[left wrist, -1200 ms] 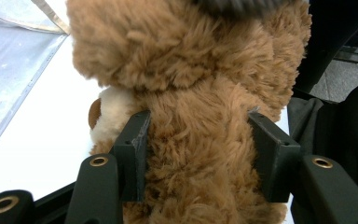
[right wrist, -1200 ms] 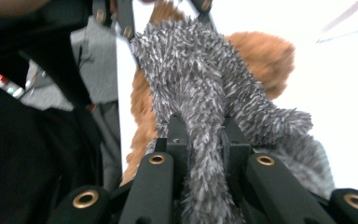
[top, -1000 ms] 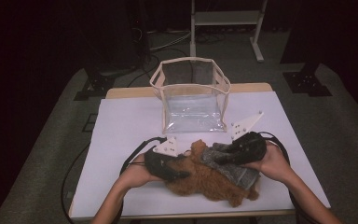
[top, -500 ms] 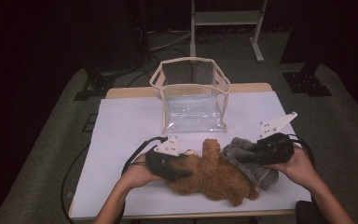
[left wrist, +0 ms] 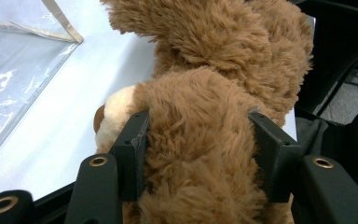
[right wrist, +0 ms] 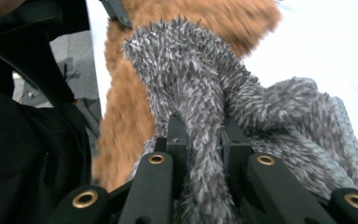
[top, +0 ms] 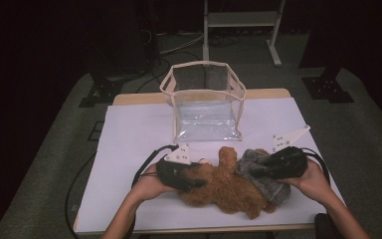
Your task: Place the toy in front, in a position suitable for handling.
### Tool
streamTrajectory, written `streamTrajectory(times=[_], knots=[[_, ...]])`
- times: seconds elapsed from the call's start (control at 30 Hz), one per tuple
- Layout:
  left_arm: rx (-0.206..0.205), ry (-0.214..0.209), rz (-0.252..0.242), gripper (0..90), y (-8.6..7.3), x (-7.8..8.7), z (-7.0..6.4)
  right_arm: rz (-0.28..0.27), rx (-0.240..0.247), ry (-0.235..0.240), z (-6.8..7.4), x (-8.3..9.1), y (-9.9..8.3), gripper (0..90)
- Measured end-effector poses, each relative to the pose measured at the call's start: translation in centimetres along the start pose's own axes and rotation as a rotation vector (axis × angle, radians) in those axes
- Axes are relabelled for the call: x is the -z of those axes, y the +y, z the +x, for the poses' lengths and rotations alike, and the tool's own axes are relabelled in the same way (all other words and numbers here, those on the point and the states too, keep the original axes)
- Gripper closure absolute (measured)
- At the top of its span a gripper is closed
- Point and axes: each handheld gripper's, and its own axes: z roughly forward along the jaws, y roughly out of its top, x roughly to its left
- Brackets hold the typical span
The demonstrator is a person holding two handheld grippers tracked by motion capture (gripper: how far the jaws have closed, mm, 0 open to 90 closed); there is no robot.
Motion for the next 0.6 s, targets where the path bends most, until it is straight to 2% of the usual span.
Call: streamTrajectory(times=[0.13, 0.2, 0.3, 0.37, 0.4, 0.43, 0.47, 0.57, 0.6], knots=[[0.007, 0.001, 0.002, 45.3, 0.1, -0.2, 0.0, -0.017, -0.039, -0.016, -0.4, 1.1, -1.4, 77.1], [-0.007, -0.004, 0.017, 45.6, 0.4, -0.4, -0.2, -0.024, -0.029, -0.023, -0.1, 1.6, -1.0, 77.1], [-0.02, -0.007, 0.031, 45.8, 0.8, -0.7, -0.2, -0.035, 0.009, -0.024, 0.6, 1.7, 0.5, 77.1], [-0.021, -0.009, 0.031, 45.9, 0.9, -0.9, -0.2, -0.035, 0.043, -0.017, 0.9, 1.3, 1.7, 77.0], [-0.021, -0.009, 0.031, 45.9, 0.9, -0.9, -0.2, -0.035, 0.043, -0.017, 0.9, 1.3, 1.7, 77.0], [-0.029, -0.01, 0.035, 46.0, 0.9, -0.9, -0.3, -0.022, 0.061, -0.011, 1.1, 0.4, 2.7, 76.9], [-0.03, -0.01, 0.038, 46.2, 0.8, -0.8, -0.3, -0.018, 0.063, -0.011, 1.0, 0.0, 2.8, 76.9], [-0.027, -0.017, 0.03, 46.8, 0.5, -0.6, -0.4, 0.015, 0.049, -0.004, 0.3, -1.0, 2.3, 76.9], [-0.027, -0.017, 0.03, 46.8, 0.5, -0.6, -0.4, 0.005, 0.032, 0.004, -0.1, -1.0, 1.6, 77.0]])
